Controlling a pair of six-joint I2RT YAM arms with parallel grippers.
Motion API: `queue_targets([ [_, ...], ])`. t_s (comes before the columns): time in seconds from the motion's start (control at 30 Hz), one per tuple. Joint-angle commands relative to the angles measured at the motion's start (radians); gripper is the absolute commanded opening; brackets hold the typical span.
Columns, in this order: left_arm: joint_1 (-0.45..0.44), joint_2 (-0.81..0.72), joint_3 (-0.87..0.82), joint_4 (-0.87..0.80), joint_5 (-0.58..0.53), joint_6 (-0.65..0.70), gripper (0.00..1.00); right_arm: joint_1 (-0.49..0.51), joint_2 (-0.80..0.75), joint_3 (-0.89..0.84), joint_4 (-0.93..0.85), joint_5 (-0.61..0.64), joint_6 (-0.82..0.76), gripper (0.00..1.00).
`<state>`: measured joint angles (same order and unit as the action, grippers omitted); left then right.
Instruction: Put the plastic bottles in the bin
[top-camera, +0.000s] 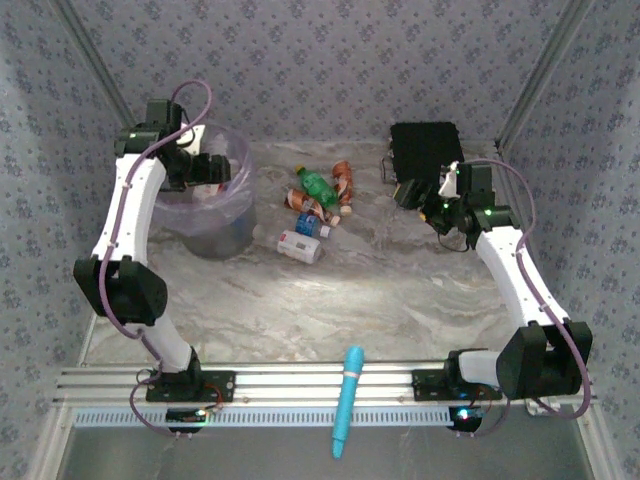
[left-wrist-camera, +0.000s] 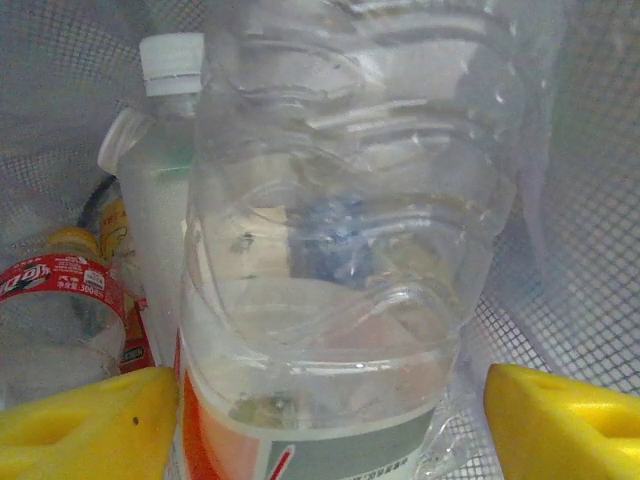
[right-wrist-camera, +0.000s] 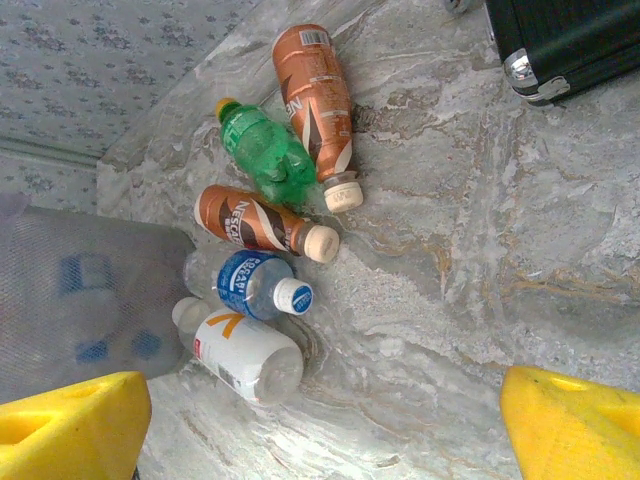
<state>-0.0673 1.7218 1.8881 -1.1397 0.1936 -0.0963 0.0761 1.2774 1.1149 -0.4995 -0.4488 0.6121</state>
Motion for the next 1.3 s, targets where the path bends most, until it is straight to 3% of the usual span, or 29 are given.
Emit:
queue_targets([
  [0.0, -0.021, -0.022, -0.034, 0.012, 0.036, -0.025, 0.81, -0.002, 0.011, 0.003, -0.008, -0.023, -0.006, 0.92],
  [0.3, -0.021, -0.05, -0.036, 0.007, 0.005, -0.017, 0.88, 0.091, 0.092, 0.065, -0.01, 0.038, -0.015, 0.9],
  [0.57, -0.021, -0.047, 0.114, -0.056, -0.041, 0.012, 0.99, 0.249, 0.284, 0.219, -0.052, 0.283, -0.141, 0.84],
  [0.73, -0.02, -0.075, 0.186, -0.073, -0.075, 0.019, 1.0, 0.321, 0.497, 0.388, -0.148, 0.448, -0.182, 0.8],
  [0.8, -0.021, -0.119, 0.159, -0.035, -0.047, -0.001, 1.0, 0.344, 0.576, 0.444, -0.165, 0.492, -0.192, 0.8],
  [0.93, -0.035, -0.274, -0.061, 0.17, 0.112, -0.12, 1.0, 0.371, 0.711, 0.528, -0.147, 0.538, -0.193, 0.79],
  [1.07, -0.116, -0.393, -0.16, 0.22, 0.036, -0.18, 1.0, 0.376, 0.835, 0.636, -0.167, 0.575, -0.177, 0.74],
  [1.27, -0.152, -0.521, -0.265, 0.284, 0.078, -0.256, 1.0, 0.381, 0.992, 0.796, -0.206, 0.604, -0.164, 0.73],
])
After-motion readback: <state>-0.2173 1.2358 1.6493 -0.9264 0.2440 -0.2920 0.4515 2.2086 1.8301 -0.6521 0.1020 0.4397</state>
